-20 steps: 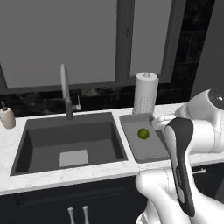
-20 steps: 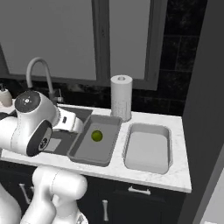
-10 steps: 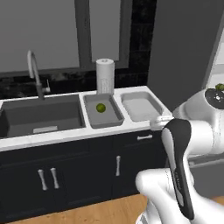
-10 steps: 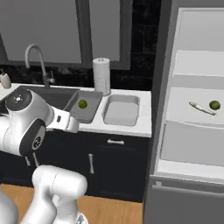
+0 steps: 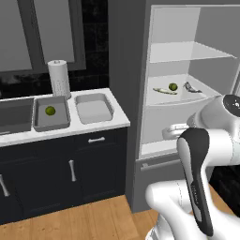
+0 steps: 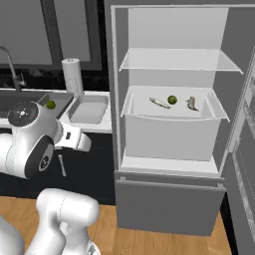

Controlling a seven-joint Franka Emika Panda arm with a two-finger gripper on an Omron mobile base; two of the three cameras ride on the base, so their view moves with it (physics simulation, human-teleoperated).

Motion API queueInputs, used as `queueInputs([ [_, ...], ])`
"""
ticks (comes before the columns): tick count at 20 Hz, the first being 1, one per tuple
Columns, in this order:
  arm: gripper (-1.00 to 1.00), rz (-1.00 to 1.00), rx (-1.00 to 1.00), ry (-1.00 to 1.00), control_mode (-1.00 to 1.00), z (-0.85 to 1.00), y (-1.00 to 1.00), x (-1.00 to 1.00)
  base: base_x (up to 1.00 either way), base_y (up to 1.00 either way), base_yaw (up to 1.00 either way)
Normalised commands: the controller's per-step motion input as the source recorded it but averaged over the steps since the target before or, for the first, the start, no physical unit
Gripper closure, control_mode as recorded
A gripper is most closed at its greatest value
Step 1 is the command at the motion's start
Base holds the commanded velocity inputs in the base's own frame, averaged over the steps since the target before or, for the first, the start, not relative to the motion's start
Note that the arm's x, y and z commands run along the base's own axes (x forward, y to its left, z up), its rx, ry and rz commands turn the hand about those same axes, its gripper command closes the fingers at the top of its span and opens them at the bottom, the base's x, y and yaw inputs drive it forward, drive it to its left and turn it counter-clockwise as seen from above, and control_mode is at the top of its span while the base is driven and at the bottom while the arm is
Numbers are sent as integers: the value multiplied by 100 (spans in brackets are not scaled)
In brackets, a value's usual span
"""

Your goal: Place one lime and one fish in each tupperware on the nearby counter, to pack two identical lunches.

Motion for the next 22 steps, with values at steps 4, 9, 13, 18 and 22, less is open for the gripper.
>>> queueInputs([
  [4, -100, 0, 0, 0, 100, 0, 0, 0, 16, -71, -4],
  [9, -100, 0, 0, 0, 100, 0, 0, 0, 55, -59, 0],
  [13, -100, 0, 0, 0, 100, 0, 0, 0, 96, -34, 0],
  [18, -100, 0, 0, 0, 100, 0, 0, 0, 87, -38, 0],
  [22, -100, 0, 0, 0, 100, 0, 0, 0, 42, -44, 0],
])
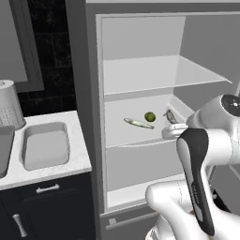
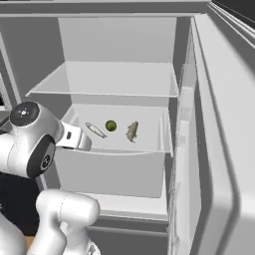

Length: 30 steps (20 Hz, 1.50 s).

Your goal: Place one lime and one fish in each tupperware on the nearby counter, to pack two identical lunches.

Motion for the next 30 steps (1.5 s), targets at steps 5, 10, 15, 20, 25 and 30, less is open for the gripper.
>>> queueInputs([
  [5, -100, 5, -4, -7, -100, -44, -3, 60, 0, 0, 0],
  [10, -100, 6, -7, -5, -100, -36, 13, 81, 0, 0, 0],
  [15, -100, 5, -7, -2, -100, -22, 10, 67, 0, 0, 0],
  [20, -100, 7, -3, 3, -100, -17, 13, 56, 0, 0, 0],
  [25, -100, 7, 0, 11, -100, -10, 1, 51, 0, 0, 0],
  [30, -100, 6, 0, 9, -100, -13, 2, 52, 0, 0, 0],
])
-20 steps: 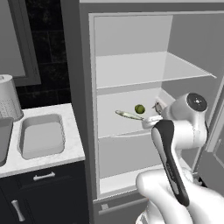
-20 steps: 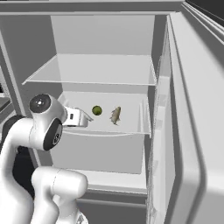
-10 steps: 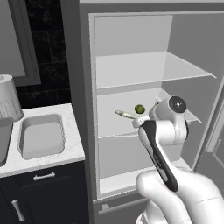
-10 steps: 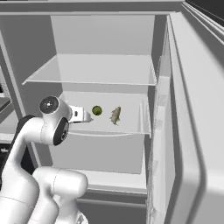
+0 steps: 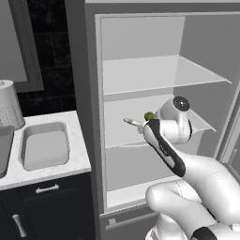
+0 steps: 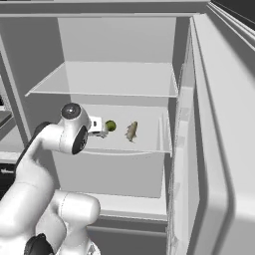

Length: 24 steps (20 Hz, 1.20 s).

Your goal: Place one lime and one fish in each tupperware on the nearby counter, to pack two identical lunches.

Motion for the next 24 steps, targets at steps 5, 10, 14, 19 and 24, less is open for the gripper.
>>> queueInputs([
  [5, -100, 2, -5, 0, -100, -28, 0, 58, 0, 0, 0],
  [10, -100, 1, -2, 0, -100, -26, 0, 50, 0, 0, 0],
  [14, -100, 1, 0, 4, -100, -19, 0, 54, 0, 0, 0],
  [19, -100, 1, 0, 9, -100, -28, 0, 45, 0, 0, 0],
  [24, -100, 0, 0, 8, -100, -33, 0, 41, 0, 0, 0],
])
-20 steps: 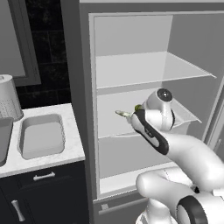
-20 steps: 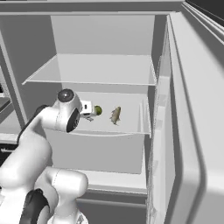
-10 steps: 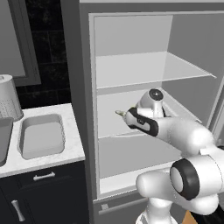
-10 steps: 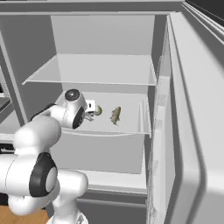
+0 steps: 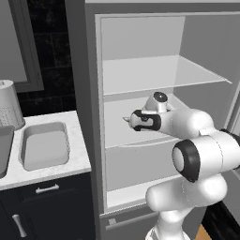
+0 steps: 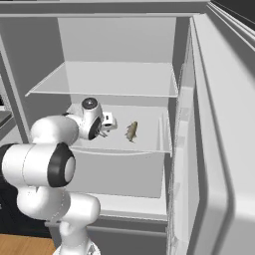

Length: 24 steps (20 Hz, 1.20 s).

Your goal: Place one lime and one fish in each tupperware on the nearby counter, to pack two identical lunches.

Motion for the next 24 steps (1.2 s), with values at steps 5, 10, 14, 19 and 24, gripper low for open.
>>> queueInputs([
  [5, -100, 1, 0, 0, -100, -33, 0, 40, 0, 0, 0],
  [10, 100, 0, -18, 0, -100, -99, 38, -79, 0, 0, 0],
  [14, 100, 0, -6, -2, -100, -51, 18, -100, 0, 0, 0],
  [19, 100, 0, 7, 4, -100, 16, -9, -100, 0, 0, 0],
  [24, 100, 0, 8, 1, -100, 45, -10, -100, 0, 0, 0],
])
